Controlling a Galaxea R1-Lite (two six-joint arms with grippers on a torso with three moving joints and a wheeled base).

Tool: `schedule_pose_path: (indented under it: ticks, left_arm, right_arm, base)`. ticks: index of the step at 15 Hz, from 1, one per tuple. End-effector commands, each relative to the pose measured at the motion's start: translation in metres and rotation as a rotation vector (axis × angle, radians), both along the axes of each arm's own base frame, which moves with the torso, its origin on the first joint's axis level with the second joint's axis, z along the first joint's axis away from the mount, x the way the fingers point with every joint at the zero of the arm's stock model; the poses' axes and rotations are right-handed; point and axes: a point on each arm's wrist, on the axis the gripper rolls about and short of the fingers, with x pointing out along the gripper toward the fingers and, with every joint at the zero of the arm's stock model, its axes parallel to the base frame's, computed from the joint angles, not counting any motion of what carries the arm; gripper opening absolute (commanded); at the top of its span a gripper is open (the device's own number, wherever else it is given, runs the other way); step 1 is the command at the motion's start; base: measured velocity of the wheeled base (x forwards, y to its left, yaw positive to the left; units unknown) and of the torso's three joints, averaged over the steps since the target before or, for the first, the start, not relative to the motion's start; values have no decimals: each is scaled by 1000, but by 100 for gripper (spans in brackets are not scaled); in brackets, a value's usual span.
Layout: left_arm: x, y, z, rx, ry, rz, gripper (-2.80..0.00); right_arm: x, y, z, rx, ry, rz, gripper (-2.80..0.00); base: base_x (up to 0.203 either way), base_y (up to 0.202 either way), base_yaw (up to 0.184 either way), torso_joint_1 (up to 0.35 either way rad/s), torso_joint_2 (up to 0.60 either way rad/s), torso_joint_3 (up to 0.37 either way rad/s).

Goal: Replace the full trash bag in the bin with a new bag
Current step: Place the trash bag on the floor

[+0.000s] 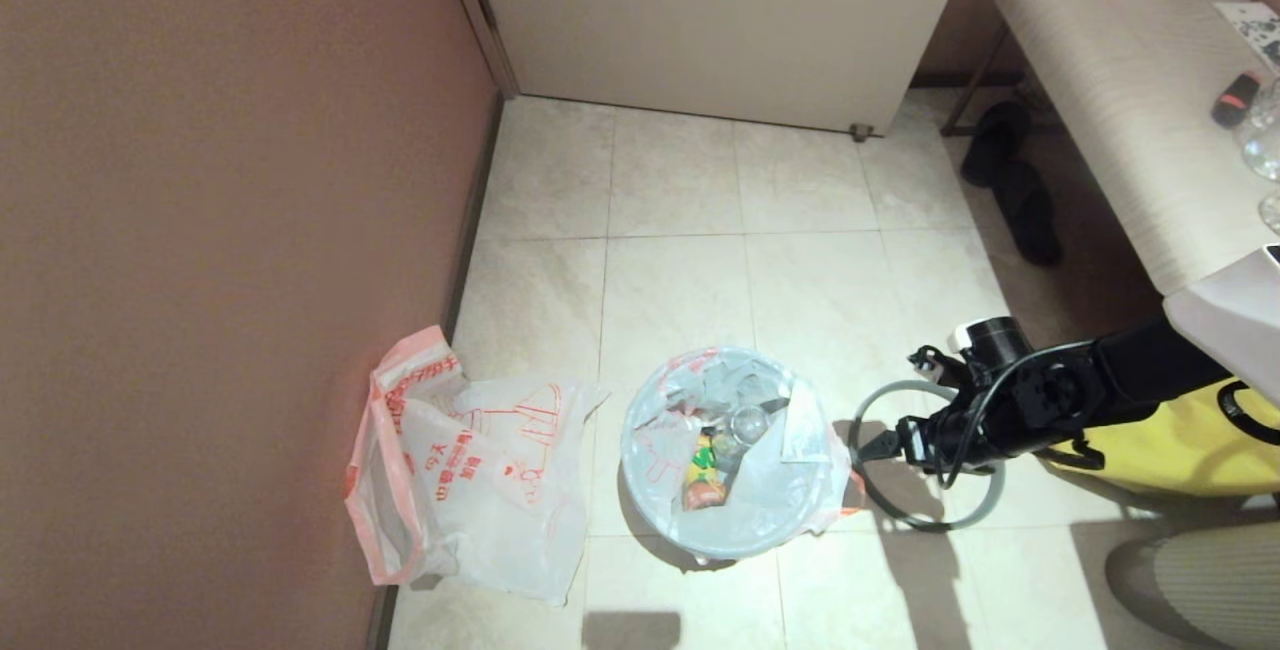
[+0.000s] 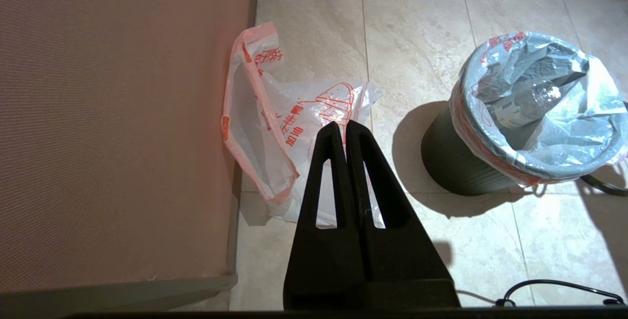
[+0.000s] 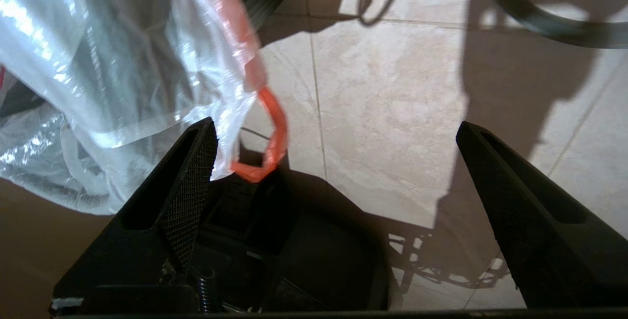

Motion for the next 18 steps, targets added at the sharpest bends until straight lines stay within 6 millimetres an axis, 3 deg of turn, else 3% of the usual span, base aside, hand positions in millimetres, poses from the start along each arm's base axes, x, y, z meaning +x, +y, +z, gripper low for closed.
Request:
schedule_pose_path:
  ticks: [1,9,16,18]
  left_arm:
    - [0,0,0,-1,1,1,-280]
    - [0,0,0,-1,1,1,-280]
    - [0,0,0,-1,1,1,-280]
    - [0,0,0,-2,1,1,-280]
  right_arm:
    - [-3,10,-9,-7,28,25,0]
    - [-3,25,-47,-115,95,65,0]
    - [4,26,-57,-123,49,52,0]
    - [7,26,-67,-206,48,16,0]
  base:
    - [0,0,0,0,0,0]
    - [0,0,0,0,0,0]
    - [0,0,0,0,0,0]
    - [0,0,0,0,0,0]
